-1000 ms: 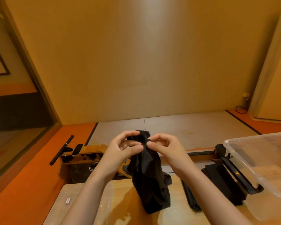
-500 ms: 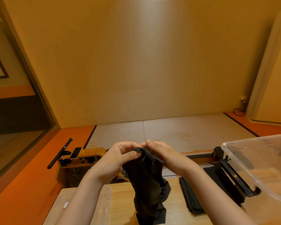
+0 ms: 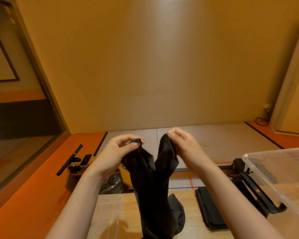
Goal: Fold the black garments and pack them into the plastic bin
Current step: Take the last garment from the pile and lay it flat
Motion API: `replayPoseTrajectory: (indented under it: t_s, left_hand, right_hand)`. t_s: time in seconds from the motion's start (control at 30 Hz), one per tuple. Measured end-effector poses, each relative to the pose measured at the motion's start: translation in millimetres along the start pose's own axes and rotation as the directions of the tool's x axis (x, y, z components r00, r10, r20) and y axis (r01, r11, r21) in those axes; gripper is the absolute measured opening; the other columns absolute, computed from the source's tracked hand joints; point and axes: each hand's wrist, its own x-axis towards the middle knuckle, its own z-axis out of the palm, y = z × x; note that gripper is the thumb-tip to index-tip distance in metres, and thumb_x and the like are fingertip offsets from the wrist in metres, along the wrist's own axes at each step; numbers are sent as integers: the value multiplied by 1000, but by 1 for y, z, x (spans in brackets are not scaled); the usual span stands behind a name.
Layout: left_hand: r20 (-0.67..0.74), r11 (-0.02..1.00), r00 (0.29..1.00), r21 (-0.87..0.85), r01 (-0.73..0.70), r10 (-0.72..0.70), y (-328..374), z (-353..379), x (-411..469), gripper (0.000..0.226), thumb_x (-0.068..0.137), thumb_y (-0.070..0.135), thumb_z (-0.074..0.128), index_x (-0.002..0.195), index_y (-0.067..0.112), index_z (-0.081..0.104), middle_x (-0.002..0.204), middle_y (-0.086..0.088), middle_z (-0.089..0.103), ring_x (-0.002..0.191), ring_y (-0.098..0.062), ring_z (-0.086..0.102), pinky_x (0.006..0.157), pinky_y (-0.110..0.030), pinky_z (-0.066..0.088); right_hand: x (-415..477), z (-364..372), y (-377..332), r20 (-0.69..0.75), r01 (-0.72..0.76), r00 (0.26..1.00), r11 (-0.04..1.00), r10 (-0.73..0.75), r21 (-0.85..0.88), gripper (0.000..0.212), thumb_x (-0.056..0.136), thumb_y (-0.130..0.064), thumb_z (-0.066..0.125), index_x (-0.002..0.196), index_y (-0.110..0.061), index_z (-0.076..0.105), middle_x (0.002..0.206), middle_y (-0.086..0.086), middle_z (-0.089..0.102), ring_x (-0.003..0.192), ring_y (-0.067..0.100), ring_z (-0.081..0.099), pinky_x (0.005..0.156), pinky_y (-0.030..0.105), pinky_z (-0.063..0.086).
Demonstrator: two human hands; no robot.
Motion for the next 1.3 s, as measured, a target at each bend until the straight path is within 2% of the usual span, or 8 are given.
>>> replayPoseTrajectory:
  t_s: [0.13, 0.23, 0.43, 0.6, 0.83, 1.07, 1.2, 1.3]
  left_hand:
    - [-129, 999, 991, 10, -31, 32, 4, -8, 13, 23, 90, 5, 59, 83, 20, 75, 84, -1, 71, 82, -11, 65, 64, -18, 50]
    - [-232, 998, 971, 39, -45, 53, 3, -21, 16, 22, 90, 6, 60, 86, 20, 76, 88, -2, 72, 87, -17, 67, 66, -28, 52]
    - [-338, 991, 935, 106, -78, 109, 16, -50, 23, 13, 81, 4, 70, 92, 10, 71, 84, -4, 73, 82, -17, 68, 67, -24, 55]
    - [-306, 970, 943, 234, -58, 130, 45, -75, 32, 9, 81, 10, 71, 91, 11, 71, 86, -4, 72, 85, -16, 68, 69, -25, 54]
    - [-252, 948, 946, 292, -125, 203, 83, -86, 44, 9, 85, 8, 66, 92, 12, 71, 85, 1, 73, 87, -11, 68, 70, -17, 53]
    - [-242, 940, 943, 305, -150, 229, 103, -79, 55, 9, 86, 13, 66, 94, 9, 69, 85, 1, 71, 86, -10, 67, 76, -23, 52]
    - [-259, 929, 934, 338, -151, 246, 118, -74, 62, 9, 84, 16, 70, 90, 10, 68, 83, -1, 70, 82, -10, 66, 72, -23, 51]
    - [-240, 896, 931, 416, -158, 276, 131, -69, 67, 15, 85, 16, 69, 97, 7, 70, 89, -5, 71, 86, -11, 67, 75, -24, 50]
  right_hand:
    - [10, -9, -10, -110, -7, 993, 972, 34, 234, 10, 98, -12, 49, 89, -15, 49, 57, 1, 56, 47, 15, 51, 43, 20, 39]
    - [14, -22, -17, -128, -11, 991, 961, 49, 276, 18, 93, -5, 56, 105, -18, 57, 68, -2, 67, 61, 15, 64, 60, 24, 50]
    - [30, -56, -36, -167, 17, 986, 1000, -15, 10, 21, 92, -11, 60, 109, -21, 68, 98, 3, 71, 100, 18, 67, 85, 27, 52]
    - [45, -74, -57, -184, -26, 982, 959, -27, -282, 20, 97, -22, 55, 107, -15, 70, 100, 3, 72, 99, 15, 66, 90, 31, 51]
    - [59, -98, -78, -251, -61, 966, 882, -66, -468, 13, 88, -9, 66, 98, -5, 73, 87, 8, 71, 85, 17, 68, 86, 32, 55]
    - [53, -95, -92, -260, 102, 914, 796, -312, -597, 12, 89, -27, 65, 86, -16, 68, 84, -2, 67, 78, 8, 60, 65, 20, 44]
    - [56, -101, -106, -275, 174, 908, 883, -315, -436, 19, 91, -26, 63, 82, -9, 61, 85, 7, 64, 81, 15, 60, 74, 29, 48]
    - [60, -103, -118, -281, 200, 922, 949, -266, -243, 23, 88, -23, 67, 73, -13, 53, 78, 5, 62, 78, 15, 63, 67, 28, 51]
